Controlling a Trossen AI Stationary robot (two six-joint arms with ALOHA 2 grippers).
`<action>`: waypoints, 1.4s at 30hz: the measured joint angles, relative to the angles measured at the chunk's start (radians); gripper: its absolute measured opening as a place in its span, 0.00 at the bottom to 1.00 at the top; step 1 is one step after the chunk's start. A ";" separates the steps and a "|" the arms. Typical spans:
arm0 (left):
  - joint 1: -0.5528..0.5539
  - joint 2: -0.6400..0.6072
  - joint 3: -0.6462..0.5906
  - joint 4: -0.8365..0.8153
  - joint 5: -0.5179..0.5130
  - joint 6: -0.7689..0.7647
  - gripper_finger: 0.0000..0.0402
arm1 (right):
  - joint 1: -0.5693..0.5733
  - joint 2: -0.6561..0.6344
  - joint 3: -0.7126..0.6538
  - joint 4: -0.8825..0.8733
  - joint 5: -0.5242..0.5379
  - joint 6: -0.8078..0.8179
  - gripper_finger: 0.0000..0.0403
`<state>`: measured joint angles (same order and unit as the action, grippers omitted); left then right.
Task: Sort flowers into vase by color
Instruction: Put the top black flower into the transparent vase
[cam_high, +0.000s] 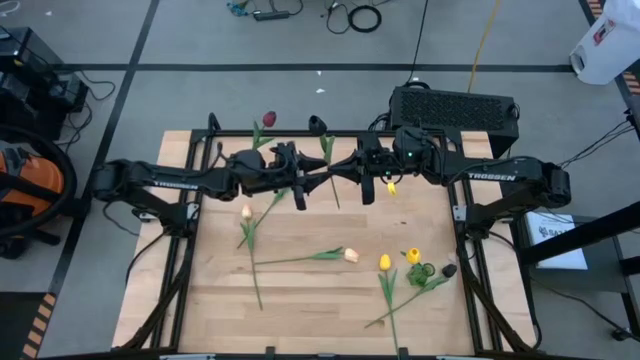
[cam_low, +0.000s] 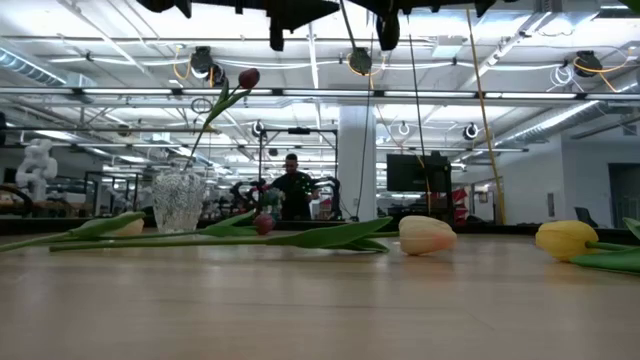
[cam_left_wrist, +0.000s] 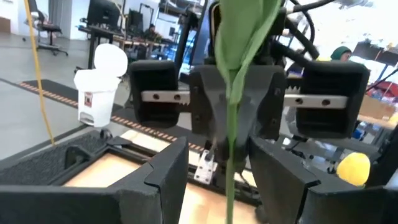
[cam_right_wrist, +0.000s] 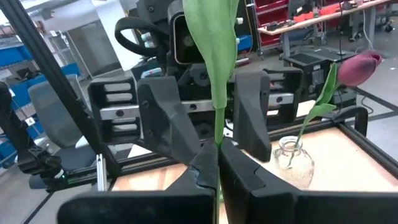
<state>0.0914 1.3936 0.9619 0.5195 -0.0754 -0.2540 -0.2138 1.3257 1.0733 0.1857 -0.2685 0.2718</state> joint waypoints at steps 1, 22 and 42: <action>0.000 0.006 0.000 0.014 0.002 -0.001 0.44 | 0.000 0.002 0.000 0.001 0.000 0.000 0.00; 0.026 0.020 0.000 0.100 0.000 -0.026 0.43 | 0.000 0.015 0.000 -0.004 0.000 0.015 0.00; 0.026 0.020 0.000 0.086 0.049 0.030 0.03 | 0.000 0.015 0.001 -0.045 0.005 0.015 0.00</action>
<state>0.1177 1.4139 0.9619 0.6054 -0.0261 -0.2237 -0.2138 1.3403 1.0747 0.1406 -0.2634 0.2867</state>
